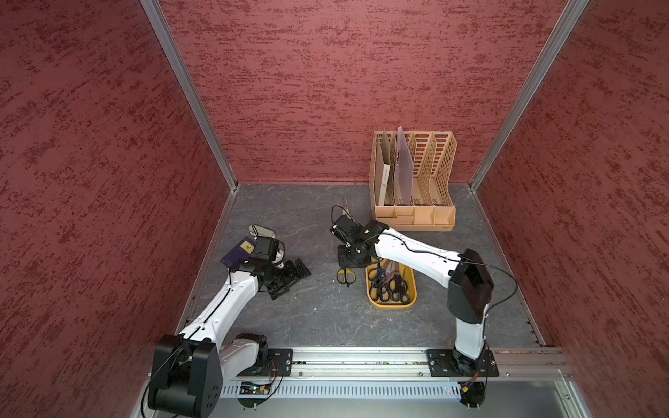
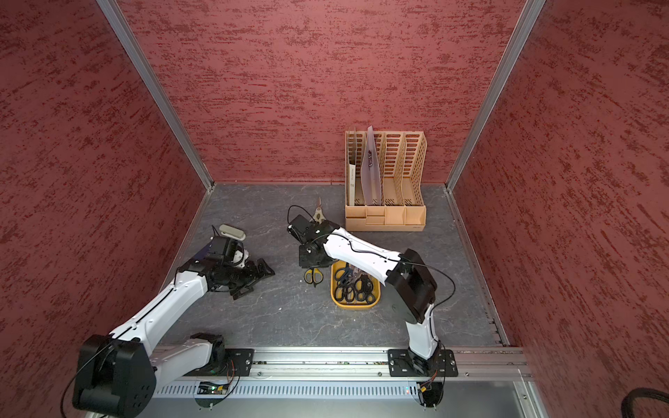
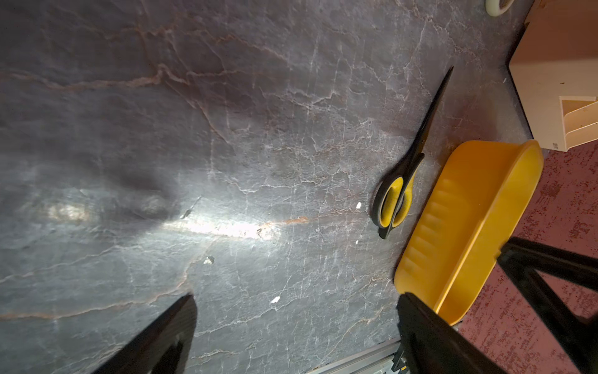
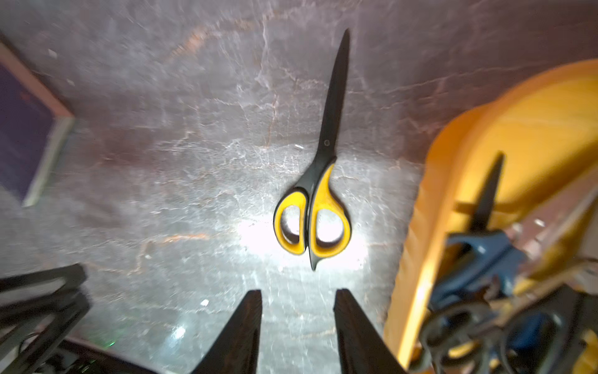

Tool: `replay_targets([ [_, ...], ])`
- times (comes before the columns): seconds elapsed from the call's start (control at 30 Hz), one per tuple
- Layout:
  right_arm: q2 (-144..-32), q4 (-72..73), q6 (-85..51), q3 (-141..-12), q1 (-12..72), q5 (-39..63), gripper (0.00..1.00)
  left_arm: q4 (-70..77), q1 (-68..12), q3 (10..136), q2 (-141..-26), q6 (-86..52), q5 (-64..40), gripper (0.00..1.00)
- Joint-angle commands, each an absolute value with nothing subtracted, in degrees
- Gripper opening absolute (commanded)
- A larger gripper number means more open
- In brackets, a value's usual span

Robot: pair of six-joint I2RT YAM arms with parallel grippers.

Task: Take the scissors out of the storage box
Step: Place the scissors at the center of the board, then pick up the scissors from the storage box.

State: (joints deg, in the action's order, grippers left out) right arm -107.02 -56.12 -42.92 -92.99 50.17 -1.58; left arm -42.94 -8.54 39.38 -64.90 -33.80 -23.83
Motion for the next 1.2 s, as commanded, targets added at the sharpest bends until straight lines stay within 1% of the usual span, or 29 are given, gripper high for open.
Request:
replay_targets([
  [0.0, -102.95, -60.15, -44.44, -88.54, 48.84, -4.46, 0.46, -40.56, -9.43, 41.35, -66.46, -34.44, -24.87, 1.00],
  [0.23, -95.26, -59.48, -46.60, -77.78, 45.55, -3.86, 0.46, -38.26, -13.35, 42.96, -70.18, -35.92, -23.91, 1.00],
  [0.43, -94.17, -55.57, -48.64, -72.53, 43.25, -0.59, 0.44, -37.85, -14.89, 44.69, -72.96, -36.31, -23.16, 1.00],
  [0.6, -95.43, -56.37, -57.86, -71.22, 43.15, 0.33, 0.44, -38.30, -15.01, 45.59, -73.56, -36.21, -22.70, 1.00],
  [0.73, -91.81, -50.20, -66.33, -65.24, 43.15, 1.36, 0.44, -38.50, -14.94, 45.32, -73.39, -35.66, -21.91, 1.00],
  [0.83, -91.32, -47.60, -68.52, -64.11, 43.11, 1.52, 0.44, -38.21, -14.70, 44.66, -73.39, -35.37, -21.84, 1.00],
  [1.03, -94.66, -48.33, -67.11, -67.00, 43.21, 0.62, 0.35, -38.08, -13.93, 43.68, -73.91, -34.60, -22.19, 1.00],
  [1.17, -95.62, -48.85, -65.30, -68.01, 43.24, -0.17, 0.31, -38.38, -13.54, 43.56, -73.85, -34.41, -22.24, 1.00],
])
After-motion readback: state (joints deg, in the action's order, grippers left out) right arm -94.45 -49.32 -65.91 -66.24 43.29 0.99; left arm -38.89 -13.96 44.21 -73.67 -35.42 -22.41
